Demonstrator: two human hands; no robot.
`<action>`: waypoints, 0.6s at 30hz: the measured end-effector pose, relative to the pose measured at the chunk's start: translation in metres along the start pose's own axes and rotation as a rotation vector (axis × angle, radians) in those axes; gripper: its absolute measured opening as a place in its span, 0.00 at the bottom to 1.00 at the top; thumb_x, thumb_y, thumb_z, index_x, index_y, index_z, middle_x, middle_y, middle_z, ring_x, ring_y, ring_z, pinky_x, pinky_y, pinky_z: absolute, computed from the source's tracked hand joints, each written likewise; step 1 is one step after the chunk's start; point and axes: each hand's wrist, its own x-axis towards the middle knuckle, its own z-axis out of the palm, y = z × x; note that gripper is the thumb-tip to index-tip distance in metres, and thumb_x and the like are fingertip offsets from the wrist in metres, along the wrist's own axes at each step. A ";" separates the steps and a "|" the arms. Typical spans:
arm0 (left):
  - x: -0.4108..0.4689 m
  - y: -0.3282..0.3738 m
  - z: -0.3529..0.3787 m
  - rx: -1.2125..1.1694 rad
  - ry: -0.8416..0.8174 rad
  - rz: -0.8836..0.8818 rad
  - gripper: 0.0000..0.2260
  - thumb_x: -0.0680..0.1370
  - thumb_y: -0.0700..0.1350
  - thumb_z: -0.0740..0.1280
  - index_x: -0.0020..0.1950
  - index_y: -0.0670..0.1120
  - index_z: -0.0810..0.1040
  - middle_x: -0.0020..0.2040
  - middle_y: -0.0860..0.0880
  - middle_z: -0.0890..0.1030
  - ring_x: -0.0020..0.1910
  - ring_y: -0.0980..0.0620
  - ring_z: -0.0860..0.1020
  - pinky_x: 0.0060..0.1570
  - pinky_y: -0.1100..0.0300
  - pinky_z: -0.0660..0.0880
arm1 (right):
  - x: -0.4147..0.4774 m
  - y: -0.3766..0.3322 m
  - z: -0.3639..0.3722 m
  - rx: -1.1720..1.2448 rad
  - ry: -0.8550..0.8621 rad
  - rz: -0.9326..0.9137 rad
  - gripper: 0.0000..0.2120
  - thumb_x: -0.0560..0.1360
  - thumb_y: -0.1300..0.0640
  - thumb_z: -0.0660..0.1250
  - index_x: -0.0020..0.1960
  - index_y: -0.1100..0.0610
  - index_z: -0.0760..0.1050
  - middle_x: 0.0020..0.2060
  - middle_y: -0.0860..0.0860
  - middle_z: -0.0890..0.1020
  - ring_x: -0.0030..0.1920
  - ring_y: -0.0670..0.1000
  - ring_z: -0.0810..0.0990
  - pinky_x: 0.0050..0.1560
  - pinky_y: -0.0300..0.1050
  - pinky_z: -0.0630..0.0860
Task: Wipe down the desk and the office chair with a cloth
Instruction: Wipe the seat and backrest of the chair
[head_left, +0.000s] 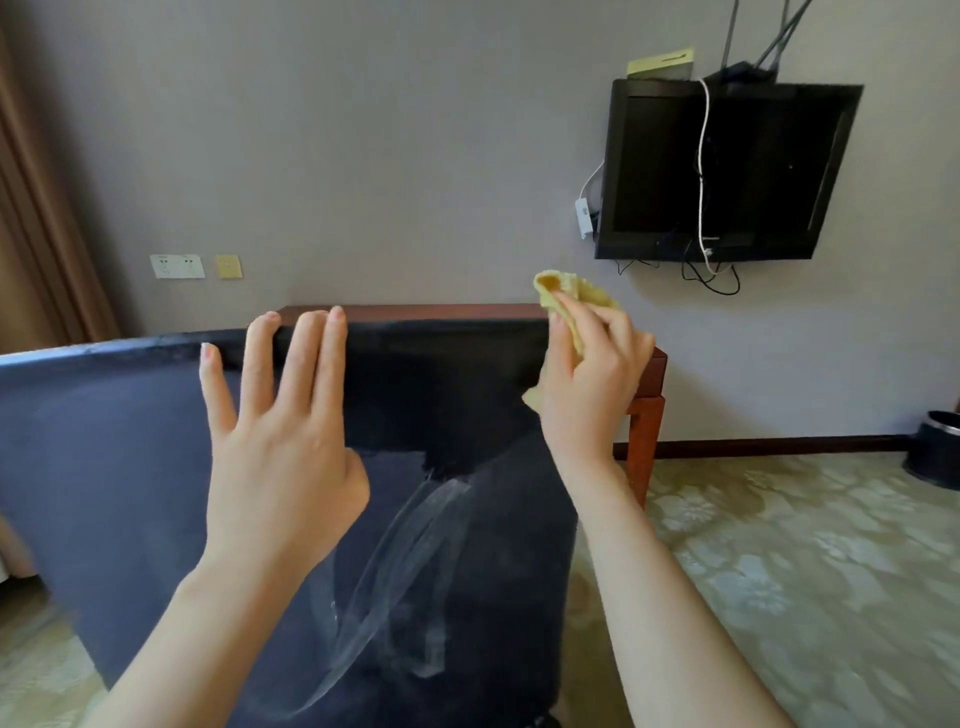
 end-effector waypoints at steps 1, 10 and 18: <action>0.000 0.002 0.000 -0.003 -0.005 -0.002 0.42 0.59 0.32 0.69 0.74 0.36 0.60 0.69 0.39 0.66 0.69 0.34 0.61 0.67 0.31 0.52 | 0.007 0.010 -0.005 -0.001 -0.026 0.076 0.11 0.77 0.57 0.64 0.57 0.56 0.80 0.47 0.50 0.78 0.48 0.49 0.67 0.47 0.23 0.64; -0.001 0.008 -0.004 -0.058 -0.040 0.033 0.42 0.60 0.31 0.69 0.74 0.37 0.61 0.69 0.39 0.68 0.70 0.33 0.61 0.68 0.31 0.53 | 0.033 0.048 -0.026 0.092 -0.125 0.629 0.11 0.80 0.53 0.60 0.55 0.56 0.79 0.41 0.46 0.79 0.46 0.49 0.79 0.48 0.42 0.77; 0.001 -0.022 -0.021 -0.158 -0.064 0.121 0.36 0.66 0.33 0.65 0.75 0.41 0.63 0.73 0.44 0.67 0.72 0.39 0.63 0.70 0.38 0.56 | 0.018 -0.003 -0.012 -0.190 -0.033 0.239 0.13 0.79 0.53 0.62 0.57 0.57 0.80 0.49 0.54 0.81 0.47 0.46 0.66 0.41 0.34 0.66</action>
